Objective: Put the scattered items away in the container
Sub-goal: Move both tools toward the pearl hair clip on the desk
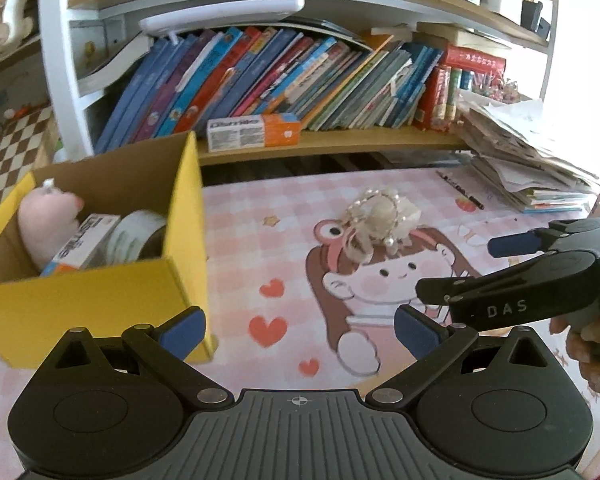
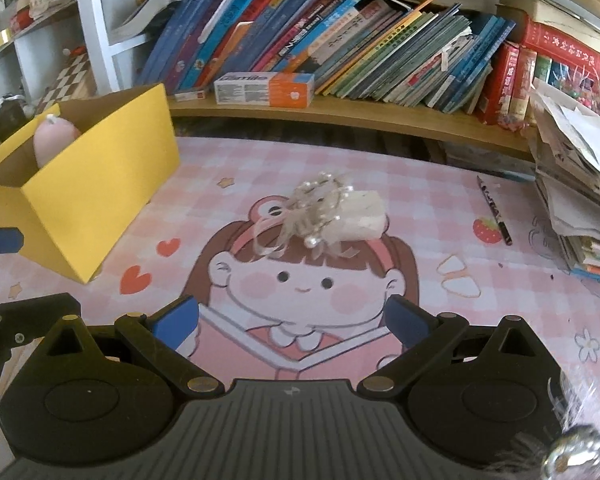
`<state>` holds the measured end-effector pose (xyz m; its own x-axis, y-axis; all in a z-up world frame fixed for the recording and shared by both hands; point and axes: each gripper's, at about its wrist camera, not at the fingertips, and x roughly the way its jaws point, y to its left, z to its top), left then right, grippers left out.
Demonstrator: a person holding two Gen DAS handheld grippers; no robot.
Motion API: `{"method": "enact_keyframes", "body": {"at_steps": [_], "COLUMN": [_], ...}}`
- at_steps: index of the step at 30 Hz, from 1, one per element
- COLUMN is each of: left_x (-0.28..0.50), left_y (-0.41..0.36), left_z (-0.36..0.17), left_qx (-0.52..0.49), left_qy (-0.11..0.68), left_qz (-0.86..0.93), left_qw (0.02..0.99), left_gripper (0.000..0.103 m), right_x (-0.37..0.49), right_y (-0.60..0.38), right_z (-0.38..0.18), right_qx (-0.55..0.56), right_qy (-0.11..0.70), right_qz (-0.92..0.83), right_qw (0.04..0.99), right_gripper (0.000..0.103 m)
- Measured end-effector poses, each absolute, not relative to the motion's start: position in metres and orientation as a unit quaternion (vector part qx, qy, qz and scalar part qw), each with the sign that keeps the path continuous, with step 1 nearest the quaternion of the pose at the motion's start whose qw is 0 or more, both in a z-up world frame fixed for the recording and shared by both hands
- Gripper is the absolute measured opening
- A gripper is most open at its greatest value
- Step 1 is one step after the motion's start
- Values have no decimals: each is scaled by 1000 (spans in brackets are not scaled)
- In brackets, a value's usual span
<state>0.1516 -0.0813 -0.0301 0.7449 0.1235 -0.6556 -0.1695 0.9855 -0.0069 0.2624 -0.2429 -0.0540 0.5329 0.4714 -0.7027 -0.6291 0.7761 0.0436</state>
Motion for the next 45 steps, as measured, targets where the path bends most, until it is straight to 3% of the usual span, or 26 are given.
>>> {"method": "enact_keyframes", "body": {"at_steps": [25,33,45], "left_x": [256,298,321], "left_y": [-124,-164,-163], "left_z": [-57,-79,-109], "left_qx": [38,86,103], "left_qy": [340,340,345], "left_qz": [18,-21,-17], "left_qw": [939,936,933], "left_gripper": [100,78,42], "right_x": [374,382,389], "right_y": [-240,-251,-254], "right_z": [-68,-76,-82], "right_qx": [-74,-75,-67], "right_qy": [364,376,380], "right_qz": [295,274,258], "right_qw": [881,882,886], "right_gripper": [99,99,98]}}
